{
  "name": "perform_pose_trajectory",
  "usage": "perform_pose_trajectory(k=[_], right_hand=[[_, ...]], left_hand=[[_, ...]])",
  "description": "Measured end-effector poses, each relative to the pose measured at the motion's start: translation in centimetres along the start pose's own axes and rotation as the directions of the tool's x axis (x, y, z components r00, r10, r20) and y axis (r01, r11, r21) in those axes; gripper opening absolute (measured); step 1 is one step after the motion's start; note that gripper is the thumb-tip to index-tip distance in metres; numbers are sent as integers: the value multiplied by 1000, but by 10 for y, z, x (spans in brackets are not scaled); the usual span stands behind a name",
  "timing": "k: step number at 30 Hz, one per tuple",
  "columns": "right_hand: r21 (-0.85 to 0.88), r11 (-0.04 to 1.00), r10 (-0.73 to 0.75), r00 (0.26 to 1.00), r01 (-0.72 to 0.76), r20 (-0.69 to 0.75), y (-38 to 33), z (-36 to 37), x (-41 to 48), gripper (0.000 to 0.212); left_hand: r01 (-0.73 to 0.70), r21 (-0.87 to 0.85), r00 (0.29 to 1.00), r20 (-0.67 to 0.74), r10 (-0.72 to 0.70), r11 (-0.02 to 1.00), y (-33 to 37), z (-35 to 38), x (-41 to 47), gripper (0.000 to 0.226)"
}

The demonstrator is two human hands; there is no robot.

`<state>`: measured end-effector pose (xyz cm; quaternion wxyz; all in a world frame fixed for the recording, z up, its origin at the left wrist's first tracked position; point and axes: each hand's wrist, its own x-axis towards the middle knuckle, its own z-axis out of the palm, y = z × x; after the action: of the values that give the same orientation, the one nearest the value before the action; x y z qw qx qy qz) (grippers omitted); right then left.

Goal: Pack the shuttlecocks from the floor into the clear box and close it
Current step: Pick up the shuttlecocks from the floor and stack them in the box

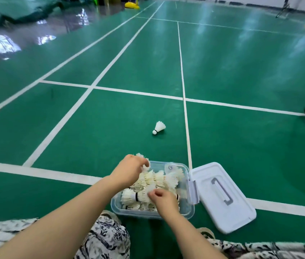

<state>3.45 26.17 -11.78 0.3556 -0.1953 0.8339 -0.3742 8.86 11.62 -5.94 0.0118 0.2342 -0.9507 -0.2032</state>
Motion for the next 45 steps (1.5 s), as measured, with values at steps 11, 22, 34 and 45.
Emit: perform_pose_trajectory(k=[11,22,34,45], right_hand=[[-507,862,221,911,-15,349,-12,35,23,36],[-275,961,32,987,13,157,-13,-14,40,51],[-164,972,-195,969,170,-150,21,-28,23,26],[-243,969,66,993,-40,101,21,-6,23,23]], left_hand=[[-31,111,967,254,2,993,-5,13,16,30],[-67,158,919,394,-1,985,9,21,15,30],[-32,-26,947,317,39,999,28,31,20,22],[114,-101,986,136,-100,988,-1,28,20,28]])
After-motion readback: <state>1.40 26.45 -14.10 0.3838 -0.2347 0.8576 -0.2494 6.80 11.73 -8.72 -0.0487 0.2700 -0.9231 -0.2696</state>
